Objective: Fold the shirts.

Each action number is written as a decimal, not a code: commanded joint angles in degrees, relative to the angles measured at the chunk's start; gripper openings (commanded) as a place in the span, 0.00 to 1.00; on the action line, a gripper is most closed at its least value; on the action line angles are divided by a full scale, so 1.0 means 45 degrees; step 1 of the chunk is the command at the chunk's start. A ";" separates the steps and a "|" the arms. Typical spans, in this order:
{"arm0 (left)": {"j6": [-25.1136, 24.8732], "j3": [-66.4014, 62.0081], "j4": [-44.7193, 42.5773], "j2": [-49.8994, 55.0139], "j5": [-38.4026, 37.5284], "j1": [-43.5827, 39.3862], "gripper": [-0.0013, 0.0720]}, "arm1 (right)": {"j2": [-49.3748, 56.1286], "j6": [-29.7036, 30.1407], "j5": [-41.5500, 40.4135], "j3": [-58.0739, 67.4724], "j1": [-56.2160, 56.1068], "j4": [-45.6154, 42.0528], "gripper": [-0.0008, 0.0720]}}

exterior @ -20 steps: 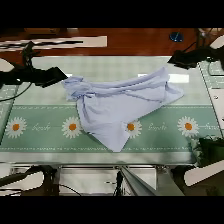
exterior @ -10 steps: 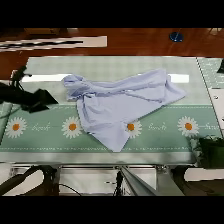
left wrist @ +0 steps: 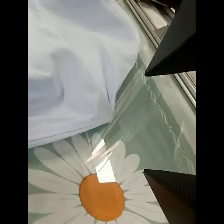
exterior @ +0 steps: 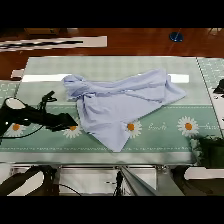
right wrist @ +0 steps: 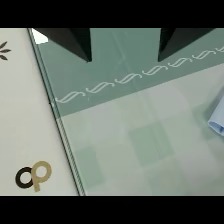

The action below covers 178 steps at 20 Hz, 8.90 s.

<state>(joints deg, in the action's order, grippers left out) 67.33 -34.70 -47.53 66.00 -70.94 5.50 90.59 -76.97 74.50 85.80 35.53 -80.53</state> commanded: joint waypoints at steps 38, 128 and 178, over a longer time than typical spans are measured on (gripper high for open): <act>-0.1030 -0.0005 0.2390 0.1292 0.2424 -0.3211 0.05 | 0.3920 0.1462 0.0296 -0.0262 -0.0029 0.6805 0.70; 0.0141 -1.4848 -0.3483 0.8393 0.4546 -0.1010 0.05 | 0.4303 0.0408 -0.5819 0.6139 -0.5382 0.2817 0.05; 0.0228 -1.0326 -0.1409 0.5192 -0.3609 0.2050 0.65 | 0.2725 0.0486 0.5066 0.4925 -0.2084 0.3036 0.69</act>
<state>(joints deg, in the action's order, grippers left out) 72.75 -92.29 -60.34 96.79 -85.80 9.91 106.17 -77.25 93.38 111.31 20.58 -78.11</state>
